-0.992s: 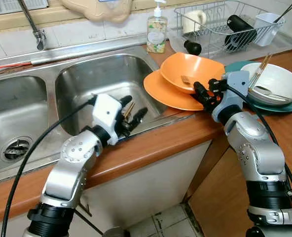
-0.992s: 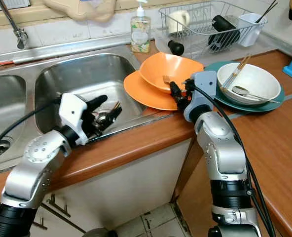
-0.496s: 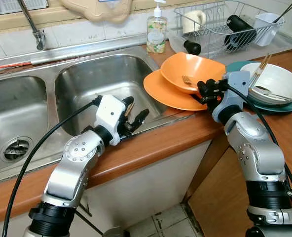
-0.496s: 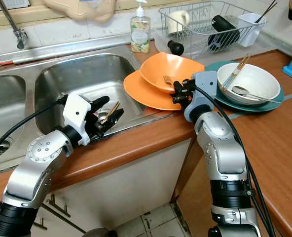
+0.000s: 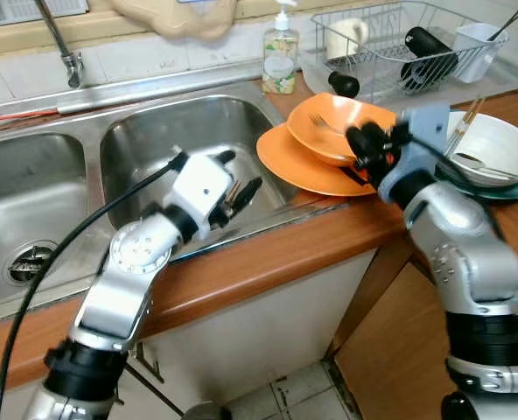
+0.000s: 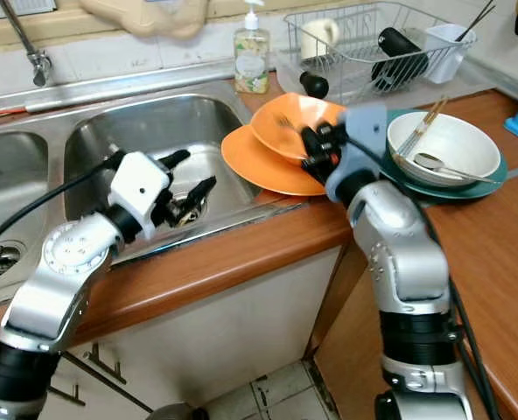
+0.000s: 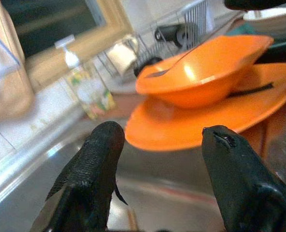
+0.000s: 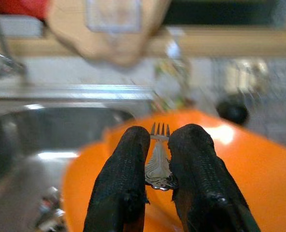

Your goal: Kitchen organization

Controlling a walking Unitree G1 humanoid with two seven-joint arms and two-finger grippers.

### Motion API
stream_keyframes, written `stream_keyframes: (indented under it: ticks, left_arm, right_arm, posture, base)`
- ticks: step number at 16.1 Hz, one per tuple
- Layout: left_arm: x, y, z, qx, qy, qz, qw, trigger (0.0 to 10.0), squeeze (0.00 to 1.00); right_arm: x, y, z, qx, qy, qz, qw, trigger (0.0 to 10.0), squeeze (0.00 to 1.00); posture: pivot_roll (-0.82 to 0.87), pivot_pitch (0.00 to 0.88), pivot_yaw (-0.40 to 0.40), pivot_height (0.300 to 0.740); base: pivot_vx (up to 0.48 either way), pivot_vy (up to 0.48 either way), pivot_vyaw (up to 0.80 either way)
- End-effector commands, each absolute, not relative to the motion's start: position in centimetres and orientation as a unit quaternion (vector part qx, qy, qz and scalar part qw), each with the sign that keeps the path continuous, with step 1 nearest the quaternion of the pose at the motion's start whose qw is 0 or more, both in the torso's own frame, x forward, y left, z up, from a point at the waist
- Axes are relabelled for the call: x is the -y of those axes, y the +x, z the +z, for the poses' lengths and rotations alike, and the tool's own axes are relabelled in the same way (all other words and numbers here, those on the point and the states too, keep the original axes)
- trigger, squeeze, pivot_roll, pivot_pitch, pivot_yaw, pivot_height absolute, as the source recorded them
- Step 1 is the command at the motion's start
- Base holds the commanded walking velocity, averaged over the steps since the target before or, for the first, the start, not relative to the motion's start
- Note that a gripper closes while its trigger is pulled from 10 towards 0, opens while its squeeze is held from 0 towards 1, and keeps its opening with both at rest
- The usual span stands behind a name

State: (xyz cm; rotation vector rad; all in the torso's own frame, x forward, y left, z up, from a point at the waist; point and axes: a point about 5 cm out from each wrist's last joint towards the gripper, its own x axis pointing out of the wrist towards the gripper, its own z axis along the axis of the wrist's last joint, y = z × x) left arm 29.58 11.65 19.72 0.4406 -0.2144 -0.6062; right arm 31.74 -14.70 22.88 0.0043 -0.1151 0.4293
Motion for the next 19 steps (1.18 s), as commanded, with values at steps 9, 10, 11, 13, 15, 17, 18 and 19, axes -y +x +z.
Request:
stream_keyframes:
  ticks: [9, 10, 11, 13, 15, 17, 18, 19]
  left_arm:
    - [-10.2, 31.8, 21.6, 0.168, 0.379, -0.344, 0.843, 0.0, 0.0]
    - [-10.1, 32.1, 21.4, 0.166, 0.395, -0.347, 0.834, 0.0, 0.0]
    - [-10.0, 32.2, 21.3, 0.166, 0.402, -0.35, 0.83, 0.0, 0.0]
    - [-9.9, 32.7, 21.1, 0.166, 0.418, -0.351, 0.821, 0.0, 0.0]
    - [-10.1, 33.1, 20.9, 0.166, 0.437, -0.35, 0.812, 0.0, 0.0]
    - [-10.2, 33.3, 20.8, 0.165, 0.446, -0.348, 0.808, 0.0, 0.0]
    - [-10.4, 33.4, 20.7, 0.163, 0.454, -0.35, 0.803, 0.0, 0.0]
    - [-10.5, 33.5, 20.6, 0.161, 0.461, -0.353, 0.798, 0.0, 0.0]
  right_arm:
    - [10.9, 28.8, 23.9, 0.047, -0.016, 0.394, 0.918, 0.0, 0.0]
    - [10.7, 28.5, 23.9, 0.045, -0.016, 0.403, 0.914, 0.0, 0.0]
    - [10.6, 28.4, 23.9, 0.043, -0.017, 0.407, 0.912, 0.0, 0.0]
    - [10.3, 28.2, 23.9, 0.04, -0.018, 0.418, 0.907, 0.0, 0.0]
    - [10.1, 28.1, 23.9, 0.039, -0.018, 0.422, 0.906, 0.0, 0.0]
    - [10.1, 28.1, 23.9, 0.039, -0.018, 0.421, 0.906, 0.0, 0.0]
    - [10.1, 28.1, 23.9, 0.037, -0.019, 0.42, 0.907, 0.0, 0.0]
    - [10.1, 28.1, 23.9, 0.036, -0.02, 0.419, 0.907, 0.0, 0.0]
  posture:
    - [0.0, 0.0, 0.05, 0.74]
    - [0.0, 0.0, 0.05, 0.74]
    - [0.0, 0.0, 0.05, 0.74]
    - [0.0, 0.0, 0.052, 0.74]
    - [-0.01, 0.0, 0.054, 0.74]
    - [-0.01, 0.0, 0.056, 0.74]
    - [-0.02, 0.0, 0.058, 0.74]
    - [-0.02, 0.0, 0.058, 0.74]
  base:
    - [0.0, 0.0, 0.0]
    - [0.0, 0.0, 0.0]
    - [0.0, 0.0, 0.0]
    - [0.0, 0.0, 0.0]
    - [0.0, 0.0, 0.0]
    - [0.0, 0.0, 0.0]
    - [0.0, 0.0, 0.0]
    - [0.0, 0.0, 0.0]
